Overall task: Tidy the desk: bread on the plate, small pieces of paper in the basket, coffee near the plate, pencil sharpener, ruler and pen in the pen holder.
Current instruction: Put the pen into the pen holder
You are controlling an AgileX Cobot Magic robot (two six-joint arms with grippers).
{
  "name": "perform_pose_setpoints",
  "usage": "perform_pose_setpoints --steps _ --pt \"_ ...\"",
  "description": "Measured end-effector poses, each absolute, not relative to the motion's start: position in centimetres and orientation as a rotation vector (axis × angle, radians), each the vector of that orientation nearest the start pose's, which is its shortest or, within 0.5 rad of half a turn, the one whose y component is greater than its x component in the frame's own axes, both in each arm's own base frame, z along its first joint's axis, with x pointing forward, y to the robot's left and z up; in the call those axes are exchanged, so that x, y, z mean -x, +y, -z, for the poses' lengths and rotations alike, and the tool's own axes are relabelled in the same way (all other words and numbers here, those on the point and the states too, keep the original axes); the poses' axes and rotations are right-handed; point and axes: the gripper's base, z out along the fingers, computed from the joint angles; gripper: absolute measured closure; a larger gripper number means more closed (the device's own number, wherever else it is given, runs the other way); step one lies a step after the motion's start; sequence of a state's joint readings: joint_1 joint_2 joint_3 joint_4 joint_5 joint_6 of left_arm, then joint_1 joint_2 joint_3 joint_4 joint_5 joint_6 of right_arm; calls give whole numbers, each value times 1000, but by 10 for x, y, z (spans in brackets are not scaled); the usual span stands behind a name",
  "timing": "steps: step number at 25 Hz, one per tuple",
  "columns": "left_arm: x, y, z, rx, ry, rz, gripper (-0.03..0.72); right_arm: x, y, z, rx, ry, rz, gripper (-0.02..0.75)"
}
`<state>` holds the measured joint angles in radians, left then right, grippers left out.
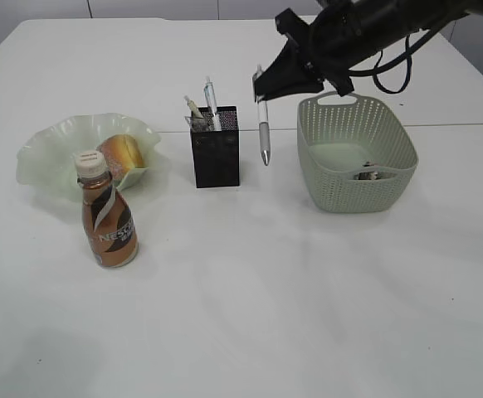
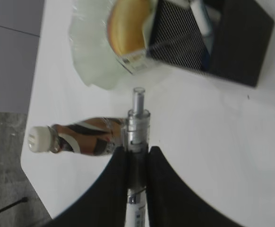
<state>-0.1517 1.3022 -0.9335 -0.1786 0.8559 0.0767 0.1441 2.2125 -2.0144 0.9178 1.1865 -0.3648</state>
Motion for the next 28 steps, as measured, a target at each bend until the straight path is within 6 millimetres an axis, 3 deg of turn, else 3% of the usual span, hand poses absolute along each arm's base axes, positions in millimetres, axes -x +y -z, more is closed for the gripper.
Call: perform_pose_setpoints --steps 9,12,21,28 --pt "-242 -49 -275 -193 2711 241 381 -489 134 -291 460 2000 -1142 680" --pt "-241 -49 -274 -196 2727 242 381 -497 135 -291 477 1861 -1125 680" --pt "-237 -49 -273 -205 2772 245 381 -521 138 -240 559 1722 -1041 680" --pt "-235 -48 -272 -223 2790 218 381 -529 140 -226 639 1644 -963 678"
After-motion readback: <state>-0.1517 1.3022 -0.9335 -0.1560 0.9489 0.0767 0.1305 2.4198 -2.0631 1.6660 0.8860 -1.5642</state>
